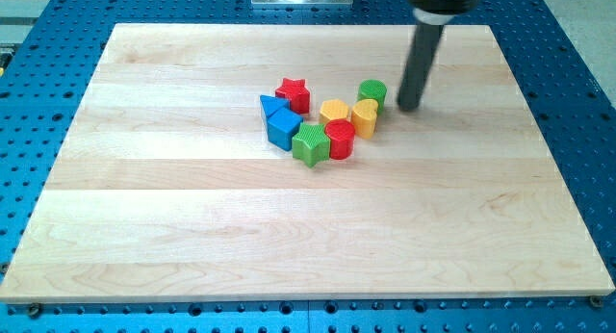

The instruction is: Move the green circle to the top of the hexagon

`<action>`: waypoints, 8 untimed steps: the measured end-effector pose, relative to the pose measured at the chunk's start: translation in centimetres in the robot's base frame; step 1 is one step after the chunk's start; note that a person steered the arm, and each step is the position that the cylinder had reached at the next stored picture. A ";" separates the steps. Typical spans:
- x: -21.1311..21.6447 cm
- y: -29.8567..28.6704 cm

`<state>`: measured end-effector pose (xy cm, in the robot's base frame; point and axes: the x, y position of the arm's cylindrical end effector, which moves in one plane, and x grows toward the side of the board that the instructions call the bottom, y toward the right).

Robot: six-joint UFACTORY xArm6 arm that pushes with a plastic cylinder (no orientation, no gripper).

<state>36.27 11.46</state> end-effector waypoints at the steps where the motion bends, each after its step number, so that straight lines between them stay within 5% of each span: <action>1: 0.4 -3.7; 3: 1.9 2.3; 4: 8.1 2.1; 7: 2.9 0.8; 8: 7.6 0.7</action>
